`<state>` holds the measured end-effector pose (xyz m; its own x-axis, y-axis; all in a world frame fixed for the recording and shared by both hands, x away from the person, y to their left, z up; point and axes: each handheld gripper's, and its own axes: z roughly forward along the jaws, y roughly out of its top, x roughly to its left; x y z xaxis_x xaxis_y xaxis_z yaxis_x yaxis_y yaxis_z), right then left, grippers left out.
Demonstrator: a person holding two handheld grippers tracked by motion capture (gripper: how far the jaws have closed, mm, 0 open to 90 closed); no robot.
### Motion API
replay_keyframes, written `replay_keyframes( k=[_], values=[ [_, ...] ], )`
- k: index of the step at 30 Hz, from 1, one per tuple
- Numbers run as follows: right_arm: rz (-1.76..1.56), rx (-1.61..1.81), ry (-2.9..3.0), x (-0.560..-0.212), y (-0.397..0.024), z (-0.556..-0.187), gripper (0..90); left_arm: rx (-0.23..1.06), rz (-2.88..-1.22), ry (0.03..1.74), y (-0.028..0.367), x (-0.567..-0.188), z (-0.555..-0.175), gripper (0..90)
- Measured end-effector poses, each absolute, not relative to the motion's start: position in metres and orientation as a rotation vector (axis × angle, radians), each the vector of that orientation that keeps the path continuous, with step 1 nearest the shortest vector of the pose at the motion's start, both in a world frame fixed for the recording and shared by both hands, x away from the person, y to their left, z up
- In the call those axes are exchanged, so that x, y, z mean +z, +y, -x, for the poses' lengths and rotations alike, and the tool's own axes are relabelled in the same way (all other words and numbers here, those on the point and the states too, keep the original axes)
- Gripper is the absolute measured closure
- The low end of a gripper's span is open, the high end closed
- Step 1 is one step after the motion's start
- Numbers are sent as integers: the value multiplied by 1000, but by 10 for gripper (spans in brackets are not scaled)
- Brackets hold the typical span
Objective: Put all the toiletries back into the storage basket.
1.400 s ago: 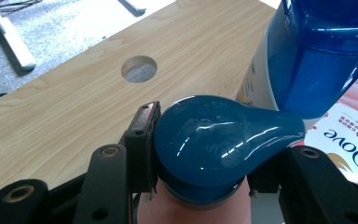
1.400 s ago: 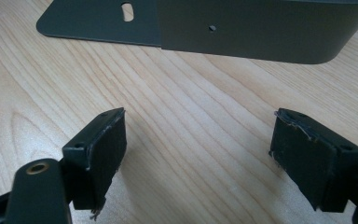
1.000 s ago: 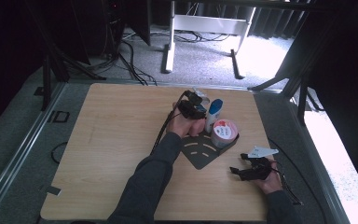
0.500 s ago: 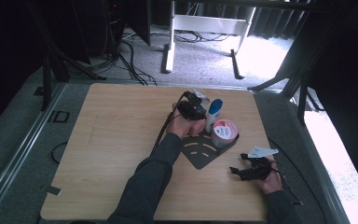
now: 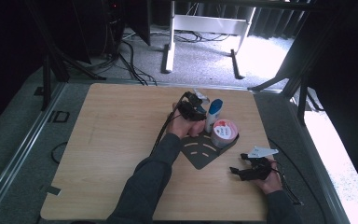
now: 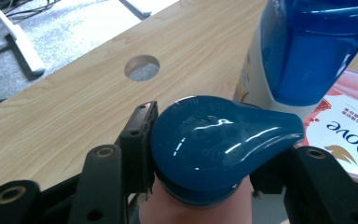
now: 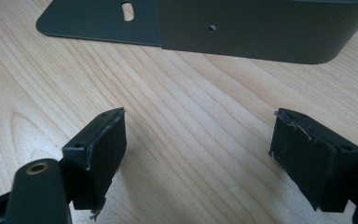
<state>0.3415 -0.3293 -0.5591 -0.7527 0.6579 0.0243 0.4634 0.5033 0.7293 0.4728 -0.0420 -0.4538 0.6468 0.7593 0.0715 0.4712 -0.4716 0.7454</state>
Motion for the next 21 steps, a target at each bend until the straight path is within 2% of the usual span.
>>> replay_keyframes(
  k=[5,9,21],
  values=[
    [-950,1093,2492,-559,-329,-342,180,503,-2151,960,-41,-455,-473,456],
    [-950,1094,2491,-559,-329,-342,180,503,-2150,963,-39,-455,-473,398],
    [-949,1091,2490,-559,-329,-341,180,502,-2158,938,-32,-451,-462,367]
  ],
)
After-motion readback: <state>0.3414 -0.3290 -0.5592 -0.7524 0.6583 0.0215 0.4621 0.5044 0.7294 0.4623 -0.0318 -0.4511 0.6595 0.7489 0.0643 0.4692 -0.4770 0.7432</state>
